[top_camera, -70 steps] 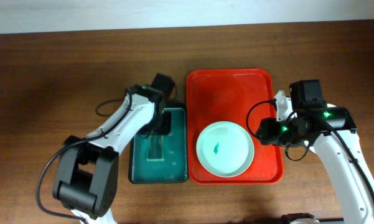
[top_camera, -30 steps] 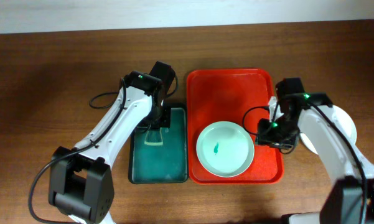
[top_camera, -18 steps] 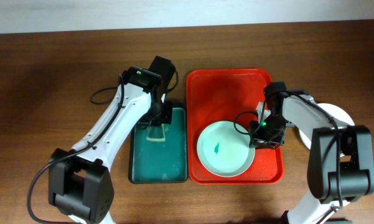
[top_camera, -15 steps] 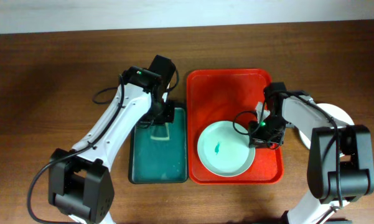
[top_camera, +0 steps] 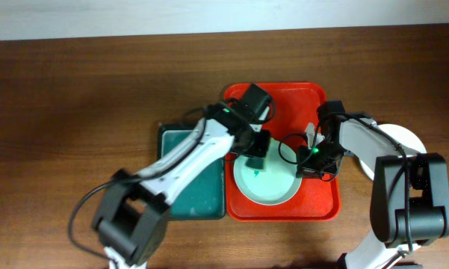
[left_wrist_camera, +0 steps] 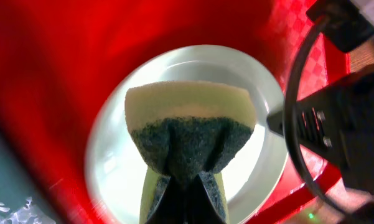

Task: Clean dirty plates on tray and stack at the side
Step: 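Lift the plate edge with the right gripper and scrub it with the sponge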

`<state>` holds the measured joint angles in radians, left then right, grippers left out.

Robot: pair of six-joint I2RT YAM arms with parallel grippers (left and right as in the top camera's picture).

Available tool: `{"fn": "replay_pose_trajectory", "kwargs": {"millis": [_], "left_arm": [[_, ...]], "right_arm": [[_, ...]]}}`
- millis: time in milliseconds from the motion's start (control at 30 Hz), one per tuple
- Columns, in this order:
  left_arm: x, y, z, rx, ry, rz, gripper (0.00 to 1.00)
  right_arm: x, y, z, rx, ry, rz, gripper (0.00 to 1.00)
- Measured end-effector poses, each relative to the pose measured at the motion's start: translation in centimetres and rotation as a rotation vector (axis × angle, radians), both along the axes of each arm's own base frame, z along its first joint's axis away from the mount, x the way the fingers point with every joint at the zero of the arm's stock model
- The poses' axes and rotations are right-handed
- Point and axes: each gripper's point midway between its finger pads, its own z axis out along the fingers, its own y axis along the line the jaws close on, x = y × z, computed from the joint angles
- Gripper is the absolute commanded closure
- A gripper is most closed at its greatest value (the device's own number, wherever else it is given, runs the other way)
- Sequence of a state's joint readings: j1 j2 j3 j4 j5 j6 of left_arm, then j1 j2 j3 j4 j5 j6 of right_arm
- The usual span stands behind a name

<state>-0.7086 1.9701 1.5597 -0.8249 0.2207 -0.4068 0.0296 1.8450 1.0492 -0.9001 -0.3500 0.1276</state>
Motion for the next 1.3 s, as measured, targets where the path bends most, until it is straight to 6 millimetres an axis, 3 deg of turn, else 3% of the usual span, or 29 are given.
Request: {"fn": "replay_pose_trajectory", "kwargs": {"millis": [167, 200, 333, 500, 600, 733, 867, 1067, 1200, 1300], "left_arm": [[-1.9, -1.8, -7.0, 0.015, 0.161, -0.035, 1.00], [-2.0, -1.8, -7.3, 0.012, 0.173, -0.036, 1.00], [-2.4, 0.0, -7.2, 0.095, 0.199, -0.014, 1.00], [-1.1, 5.3, -7.0, 0.380, 0.108, 0.040, 1.00], [-0.3, 6.0, -6.9, 0.434, 0.055, 0.046, 1.00], [-0.3, 4.9, -6.9, 0.376, 0.063, 0.043, 1.00], [-0.6, -0.2, -6.5, 0.114, 0.132, 0.000, 1.00], [-2.9, -3.2, -6.2, 0.015, 0.194, -0.067, 1.00], [-3.7, -2.4, -6.4, 0.055, 0.222, -0.065, 1.00], [-4.2, 0.4, -7.1, 0.202, 0.221, -0.042, 1.00]], "right_arm": [[0.0, 0.0, 0.0, 0.003, 0.000, 0.000, 0.96], [0.0, 0.0, 0.0, 0.003, 0.000, 0.000, 0.96], [0.0, 0.2, 0.0, 0.011, 0.000, -0.001, 0.96], [0.0, 0.3, 0.0, 0.018, -0.002, -0.002, 0.96], [0.1, 0.8, 0.1, 0.033, -0.008, 0.003, 0.96], [0.0, 0.8, 0.1, 0.034, -0.006, 0.001, 0.96], [0.0, 0.7, 0.0, 0.029, -0.002, 0.000, 0.96], [0.0, 0.7, 0.0, 0.029, -0.001, 0.000, 0.96], [-0.1, 0.7, 0.0, 0.029, 0.000, 0.000, 0.96], [-0.1, 0.7, 0.0, 0.030, 0.002, 0.000, 0.96]]}}
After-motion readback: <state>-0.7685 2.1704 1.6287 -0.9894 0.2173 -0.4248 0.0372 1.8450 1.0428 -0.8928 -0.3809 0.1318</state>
